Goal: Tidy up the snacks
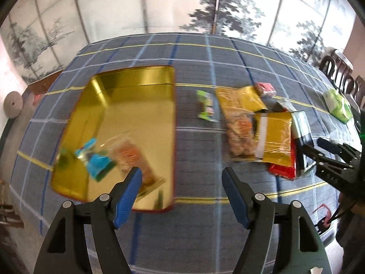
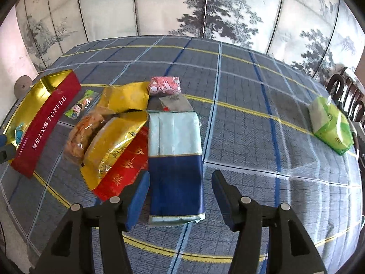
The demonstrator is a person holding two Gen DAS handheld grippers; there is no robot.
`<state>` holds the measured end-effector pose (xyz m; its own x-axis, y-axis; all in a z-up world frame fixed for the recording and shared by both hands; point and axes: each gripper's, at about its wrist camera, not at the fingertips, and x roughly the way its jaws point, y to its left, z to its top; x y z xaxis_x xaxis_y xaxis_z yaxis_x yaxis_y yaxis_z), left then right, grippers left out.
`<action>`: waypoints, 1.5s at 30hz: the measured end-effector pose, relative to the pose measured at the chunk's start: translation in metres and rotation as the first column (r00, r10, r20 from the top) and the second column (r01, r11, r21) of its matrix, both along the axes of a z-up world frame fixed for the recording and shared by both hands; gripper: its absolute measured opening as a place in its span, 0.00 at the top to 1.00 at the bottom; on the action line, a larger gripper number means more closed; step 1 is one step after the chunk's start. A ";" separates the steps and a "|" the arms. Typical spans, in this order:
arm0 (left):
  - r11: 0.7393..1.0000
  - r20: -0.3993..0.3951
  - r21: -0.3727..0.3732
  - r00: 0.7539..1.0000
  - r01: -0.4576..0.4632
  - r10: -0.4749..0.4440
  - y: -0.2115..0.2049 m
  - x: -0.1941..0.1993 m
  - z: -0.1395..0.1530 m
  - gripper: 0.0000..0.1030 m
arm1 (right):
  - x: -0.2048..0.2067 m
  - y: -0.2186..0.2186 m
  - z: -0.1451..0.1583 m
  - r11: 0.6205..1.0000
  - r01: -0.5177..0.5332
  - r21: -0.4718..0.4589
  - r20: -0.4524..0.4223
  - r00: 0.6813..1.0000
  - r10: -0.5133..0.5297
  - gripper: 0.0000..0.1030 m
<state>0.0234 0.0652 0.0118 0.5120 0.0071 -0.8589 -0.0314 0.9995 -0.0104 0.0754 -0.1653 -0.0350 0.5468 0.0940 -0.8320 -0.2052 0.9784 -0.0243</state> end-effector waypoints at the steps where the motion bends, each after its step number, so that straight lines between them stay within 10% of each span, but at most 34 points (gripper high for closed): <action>1: 1.000 0.000 0.002 1.000 0.006 -0.006 -0.004 0.003 -0.002 0.33 | 0.001 0.000 -0.002 1.000 0.003 0.006 -0.004 1.000 -0.003 0.44; 38: 0.993 -0.038 -0.023 0.993 0.113 -0.114 -0.061 0.077 -0.045 0.38 | 0.018 -0.072 -0.034 0.985 0.169 0.036 0.097 0.980 -0.172 0.51; 45: 0.990 -0.058 -0.018 0.988 0.142 -0.143 -0.070 0.087 -0.055 0.53 | 0.025 -0.070 -0.033 0.984 0.176 0.035 0.096 0.979 -0.178 0.50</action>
